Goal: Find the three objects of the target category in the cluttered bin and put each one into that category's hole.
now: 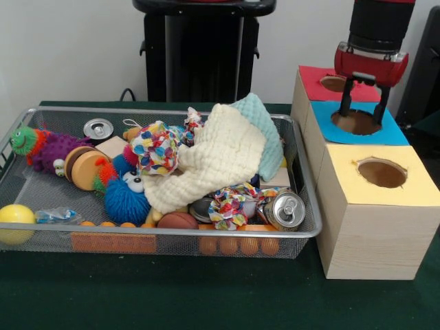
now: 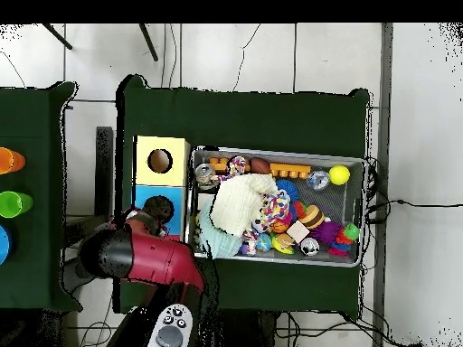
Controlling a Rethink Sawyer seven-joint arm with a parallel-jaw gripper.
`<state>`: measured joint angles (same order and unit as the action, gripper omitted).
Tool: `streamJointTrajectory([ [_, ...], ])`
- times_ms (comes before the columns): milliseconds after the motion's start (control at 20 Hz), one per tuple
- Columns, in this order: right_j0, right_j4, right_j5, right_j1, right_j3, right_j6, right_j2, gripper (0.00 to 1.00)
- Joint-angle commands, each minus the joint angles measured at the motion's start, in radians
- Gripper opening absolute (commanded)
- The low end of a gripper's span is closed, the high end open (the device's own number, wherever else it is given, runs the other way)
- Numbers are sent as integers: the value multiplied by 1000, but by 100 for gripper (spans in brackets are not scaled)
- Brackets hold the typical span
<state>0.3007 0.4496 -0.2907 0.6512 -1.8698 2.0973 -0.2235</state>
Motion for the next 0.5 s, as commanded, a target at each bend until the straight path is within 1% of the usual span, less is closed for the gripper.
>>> streamJointTrajectory([
  [50,-24,-13,-249,61,51,184,-24,100],
  [200,-42,-11,-219,51,43,165,-10,100],
  [500,-39,-14,-230,52,50,167,-21,100],
])
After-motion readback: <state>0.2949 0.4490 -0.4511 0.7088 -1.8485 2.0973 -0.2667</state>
